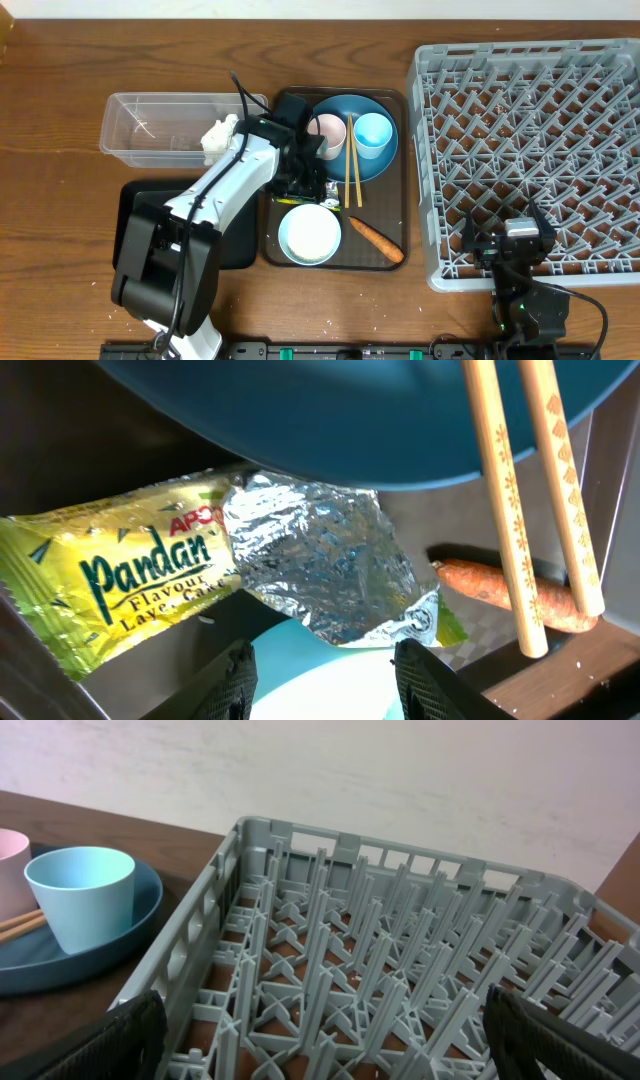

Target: Sort waste into correct bins and load items into the dishwasher rack

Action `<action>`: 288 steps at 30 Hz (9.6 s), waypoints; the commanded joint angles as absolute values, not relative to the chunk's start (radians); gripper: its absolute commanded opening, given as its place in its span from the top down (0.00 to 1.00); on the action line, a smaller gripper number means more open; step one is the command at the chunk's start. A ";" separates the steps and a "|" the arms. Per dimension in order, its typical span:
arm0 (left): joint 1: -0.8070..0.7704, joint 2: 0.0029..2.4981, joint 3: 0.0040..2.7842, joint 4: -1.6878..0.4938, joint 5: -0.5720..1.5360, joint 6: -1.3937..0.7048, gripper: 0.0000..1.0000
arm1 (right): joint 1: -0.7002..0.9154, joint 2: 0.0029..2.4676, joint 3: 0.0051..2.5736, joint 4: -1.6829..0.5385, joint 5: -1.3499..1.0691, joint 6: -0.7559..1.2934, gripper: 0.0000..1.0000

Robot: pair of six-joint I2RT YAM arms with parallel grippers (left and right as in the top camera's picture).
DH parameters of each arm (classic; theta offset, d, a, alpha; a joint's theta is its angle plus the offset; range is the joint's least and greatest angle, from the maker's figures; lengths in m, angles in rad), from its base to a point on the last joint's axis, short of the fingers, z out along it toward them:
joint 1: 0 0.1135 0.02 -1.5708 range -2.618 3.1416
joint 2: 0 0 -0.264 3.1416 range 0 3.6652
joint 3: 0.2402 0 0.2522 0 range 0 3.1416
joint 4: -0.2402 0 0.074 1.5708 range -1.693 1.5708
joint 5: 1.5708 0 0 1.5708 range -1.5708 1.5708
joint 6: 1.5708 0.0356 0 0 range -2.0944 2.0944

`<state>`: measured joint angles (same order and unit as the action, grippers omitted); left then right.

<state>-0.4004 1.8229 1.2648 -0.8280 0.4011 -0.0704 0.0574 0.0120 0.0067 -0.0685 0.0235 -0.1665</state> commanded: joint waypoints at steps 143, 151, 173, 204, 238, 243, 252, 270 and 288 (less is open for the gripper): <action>-0.336 1.581 1.313 -0.939 0.591 -0.072 0.50 | 0.039 0.008 0.006 -0.072 0.033 -0.170 0.01; -0.421 1.581 1.278 -0.939 0.591 -0.072 0.57 | 0.039 0.008 0.006 -0.072 0.034 -0.170 0.01; -0.425 1.749 1.260 -1.031 0.590 0.004 0.58 | 0.039 0.008 0.006 -0.072 0.033 -0.170 0.01; -0.619 1.794 1.260 -0.893 0.337 0.039 0.61 | 0.039 0.008 0.006 -0.072 0.033 -0.170 0.01; -0.691 1.794 1.133 -0.858 0.357 -0.001 0.69 | 0.039 0.008 0.005 -0.072 0.033 -0.170 0.01; -0.691 1.794 1.114 -0.830 0.353 -0.001 0.79 | 0.039 0.008 0.005 -0.072 0.033 -0.170 0.01; -0.690 1.794 1.114 -0.820 0.319 -0.001 0.92 | 0.039 0.008 0.006 -0.072 0.033 -0.170 0.01; -0.622 1.743 1.133 -0.912 0.092 -0.001 0.94 | 0.039 0.008 0.006 -0.072 0.033 -0.170 0.01; -0.605 1.522 1.156 -0.942 0.080 0.002 0.94 | 0.039 0.008 0.006 -0.072 0.033 -0.170 0.01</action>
